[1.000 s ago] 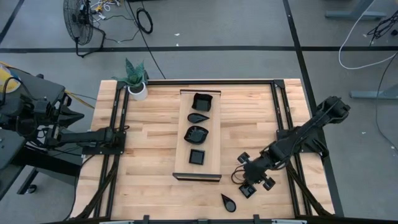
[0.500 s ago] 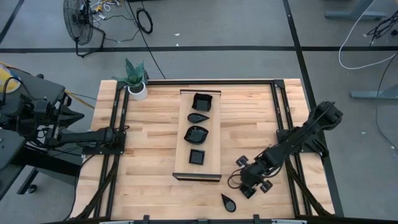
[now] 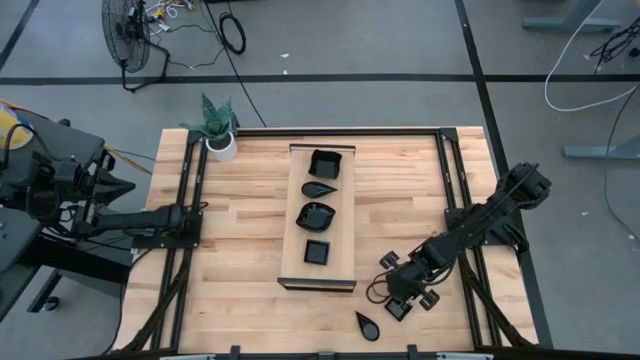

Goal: Pick & Place Mini shaped plates
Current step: Stack the square plate on top of the square plate on the shelf

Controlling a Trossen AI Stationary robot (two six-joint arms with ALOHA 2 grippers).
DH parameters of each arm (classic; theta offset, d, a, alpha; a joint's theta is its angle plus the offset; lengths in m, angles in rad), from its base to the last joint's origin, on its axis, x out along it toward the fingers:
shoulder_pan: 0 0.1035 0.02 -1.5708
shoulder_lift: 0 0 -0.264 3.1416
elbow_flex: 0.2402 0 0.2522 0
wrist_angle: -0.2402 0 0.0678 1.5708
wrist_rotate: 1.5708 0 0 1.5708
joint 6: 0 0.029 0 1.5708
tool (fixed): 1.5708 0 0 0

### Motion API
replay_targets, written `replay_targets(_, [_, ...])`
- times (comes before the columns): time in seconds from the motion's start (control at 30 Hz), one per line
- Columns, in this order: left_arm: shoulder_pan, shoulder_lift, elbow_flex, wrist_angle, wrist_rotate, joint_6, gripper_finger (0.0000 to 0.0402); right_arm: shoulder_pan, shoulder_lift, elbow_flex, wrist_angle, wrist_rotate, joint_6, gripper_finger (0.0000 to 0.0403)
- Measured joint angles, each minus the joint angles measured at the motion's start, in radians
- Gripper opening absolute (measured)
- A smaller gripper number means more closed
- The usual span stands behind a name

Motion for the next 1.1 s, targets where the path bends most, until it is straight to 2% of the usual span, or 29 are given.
replay_targets(0.17, [0.0,0.0,0.0,0.001,0.0,0.0,0.0014,0.012,-0.001,0.039,-0.053,-0.007,0.086,0.0131])
replay_targets(0.37, [0.0,0.0,0.0,0.001,0.0,0.0,0.0014,0.017,-0.002,0.045,-0.102,-0.009,0.526,0.0131])
replay_targets(0.57, [0.0,0.0,0.0,0.0,0.0,0.0,0.0014,0.058,-0.002,0.045,-0.12,-0.016,0.779,0.0131])
replay_targets(0.73, [0.0,0.0,0.0,0.0,0.0,0.0,0.0014,0.099,-0.002,0.045,-0.076,-0.01,0.867,0.0131])
replay_targets(0.97, [0.0,0.0,0.0,0.0,0.0,0.0,0.0014,0.139,-0.002,0.045,-0.037,0.12,0.978,0.0131])
replay_targets(1.1, [0.0,0.0,0.0,0.0,0.0,0.0,0.0014,0.14,-0.002,0.044,-0.037,0.154,1.005,0.0131])
